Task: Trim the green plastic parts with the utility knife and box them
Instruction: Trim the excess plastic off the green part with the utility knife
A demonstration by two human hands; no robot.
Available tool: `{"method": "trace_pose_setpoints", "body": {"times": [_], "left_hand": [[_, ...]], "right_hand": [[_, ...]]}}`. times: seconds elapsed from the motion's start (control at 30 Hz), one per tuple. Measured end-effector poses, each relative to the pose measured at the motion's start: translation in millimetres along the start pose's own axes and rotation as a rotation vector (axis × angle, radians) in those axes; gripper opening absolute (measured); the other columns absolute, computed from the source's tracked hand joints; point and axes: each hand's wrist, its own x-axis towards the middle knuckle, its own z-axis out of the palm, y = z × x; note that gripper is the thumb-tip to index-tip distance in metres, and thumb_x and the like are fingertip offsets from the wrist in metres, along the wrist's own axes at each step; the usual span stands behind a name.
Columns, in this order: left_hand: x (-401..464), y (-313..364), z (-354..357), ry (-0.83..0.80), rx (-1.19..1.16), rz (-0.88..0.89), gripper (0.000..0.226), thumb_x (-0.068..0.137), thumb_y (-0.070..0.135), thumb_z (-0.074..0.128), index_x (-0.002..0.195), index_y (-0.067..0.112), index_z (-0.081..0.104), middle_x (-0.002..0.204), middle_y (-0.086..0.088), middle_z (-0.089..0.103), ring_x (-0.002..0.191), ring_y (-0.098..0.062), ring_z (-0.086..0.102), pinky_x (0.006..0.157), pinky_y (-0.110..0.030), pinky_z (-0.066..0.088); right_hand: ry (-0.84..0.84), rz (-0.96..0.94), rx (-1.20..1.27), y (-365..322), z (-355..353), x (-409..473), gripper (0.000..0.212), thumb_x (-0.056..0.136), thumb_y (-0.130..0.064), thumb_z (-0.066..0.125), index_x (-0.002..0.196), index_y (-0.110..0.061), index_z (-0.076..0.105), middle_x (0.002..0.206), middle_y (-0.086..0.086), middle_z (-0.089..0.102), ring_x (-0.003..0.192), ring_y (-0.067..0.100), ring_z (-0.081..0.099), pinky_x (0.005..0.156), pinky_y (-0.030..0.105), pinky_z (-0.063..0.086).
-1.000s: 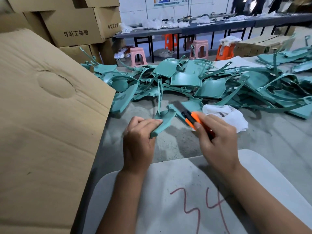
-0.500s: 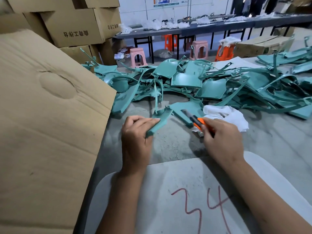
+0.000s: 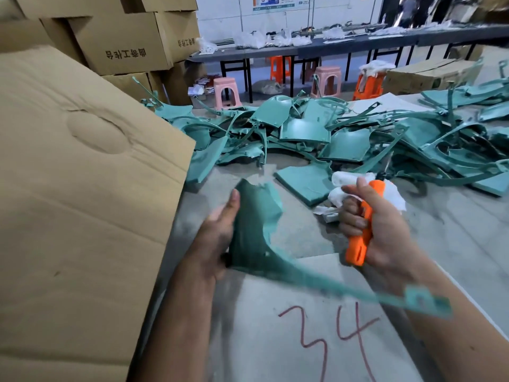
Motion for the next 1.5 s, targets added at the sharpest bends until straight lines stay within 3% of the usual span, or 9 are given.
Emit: {"method": "trace_pose_setpoints", "body": {"times": [0.3, 0.5, 0.6, 0.77, 0.93, 1.07, 1.23, 1.4, 1.5], "left_hand": [[2.9, -19.0, 15.4, -0.282, 0.388, 0.079, 0.029, 0.096, 0.032, 0.067, 0.102, 0.004, 0.072, 0.096, -0.015, 0.077, 0.080, -0.022, 0.072, 0.069, -0.028, 0.058], [12.8, -8.4, 10.5, 0.030, -0.038, 0.001, 0.047, 0.096, 0.051, 0.056, 0.104, 0.005, 0.064, 0.102, -0.020, 0.073, 0.084, -0.029, 0.069, 0.079, -0.043, 0.058], [14.9, -6.7, 1.0, 0.052, 0.043, 0.130, 0.013, 0.104, 0.013, 0.052, 0.113, 0.016, 0.061, 0.123, -0.023, 0.068, 0.082, -0.032, 0.073, 0.065, -0.036, 0.061], [15.9, -20.6, 0.8, -0.125, 0.481, 0.586, 0.096, 0.076, 0.017, 0.087, 0.149, 0.055, 0.036, 0.155, 0.012, 0.044, 0.139, -0.003, 0.045, 0.101, -0.020, 0.051], [15.7, -26.6, 25.1, -0.100, 0.340, 0.738, 0.071, 0.072, 0.034, 0.085, 0.132, 0.014, 0.054, 0.147, -0.008, 0.052, 0.139, -0.021, 0.049, 0.116, -0.045, 0.041], [14.0, -24.3, 38.8, -0.034, 0.049, 0.625, 0.048, 0.068, 0.036, 0.083, 0.097, 0.017, 0.051, 0.144, -0.005, 0.057, 0.124, -0.007, 0.061, 0.088, -0.020, 0.053], [24.4, -24.7, 26.8, 0.314, -0.097, 0.507, 0.036, 0.085, -0.013, 0.062, 0.082, 0.019, 0.047, 0.127, -0.001, 0.070, 0.104, -0.005, 0.071, 0.072, -0.018, 0.054], [26.8, -8.6, 6.2, 0.352, -0.328, 0.265, 0.041, 0.087, -0.021, 0.049, 0.082, 0.020, 0.050, 0.133, -0.011, 0.066, 0.094, -0.009, 0.069, 0.051, -0.016, 0.052], [26.0, -7.2, 3.7, 0.359, -0.401, 0.188, 0.041, 0.089, -0.019, 0.046, 0.085, 0.022, 0.053, 0.132, -0.008, 0.066, 0.099, -0.013, 0.065, 0.057, -0.021, 0.056]], "right_hand": [[-0.443, 0.302, -0.432, 14.4, 16.0, -21.1, 0.041, 0.081, -0.036, 0.078, 0.118, -0.017, 0.075, 0.063, 0.000, 0.044, 0.040, 0.004, 0.031, 0.036, 0.016, 0.028], [-0.022, 0.120, -0.282, 19.7, 17.6, -13.7, 0.019, 0.091, 0.001, 0.066, 0.083, -0.017, 0.065, 0.063, 0.005, 0.046, 0.043, 0.012, 0.036, 0.043, 0.019, 0.032], [0.068, 0.080, 0.020, 18.3, 14.3, -9.4, 0.021, 0.084, -0.008, 0.070, 0.081, -0.019, 0.053, 0.056, -0.005, 0.039, 0.039, 0.004, 0.031, 0.036, 0.016, 0.030], [0.121, 0.158, 0.132, 19.1, 12.6, -7.0, 0.022, 0.098, -0.010, 0.059, 0.082, -0.016, 0.045, 0.057, -0.004, 0.035, 0.037, 0.002, 0.031, 0.034, 0.014, 0.029], [0.008, 0.159, -0.165, 25.6, 15.2, -12.6, 0.018, 0.097, -0.016, 0.065, 0.101, -0.003, 0.053, 0.054, 0.005, 0.059, 0.039, 0.011, 0.037, 0.038, 0.022, 0.036], [-0.024, 0.103, -0.318, 27.0, 18.4, -14.2, 0.016, 0.099, -0.014, 0.065, 0.090, -0.007, 0.054, 0.067, 0.012, 0.071, 0.036, 0.010, 0.038, 0.038, 0.021, 0.035], [-0.123, 0.122, -0.484, 23.3, 19.7, -19.0, 0.048, 0.091, -0.048, 0.066, 0.106, -0.003, 0.059, 0.067, 0.010, 0.065, 0.037, 0.011, 0.036, 0.037, 0.020, 0.033], [0.036, -0.334, -1.654, 5.9, 2.1, -13.0, 0.045, 0.108, -0.054, 0.034, 0.090, -0.019, 0.056, 0.077, 0.002, 0.065, 0.074, 0.027, 0.059, 0.065, 0.040, 0.046], [-0.083, -0.420, -1.865, 6.2, 4.6, -15.7, 0.030, 0.103, -0.054, 0.049, 0.086, -0.030, 0.053, 0.075, -0.010, 0.059, 0.073, 0.020, 0.056, 0.063, 0.037, 0.043]]}}
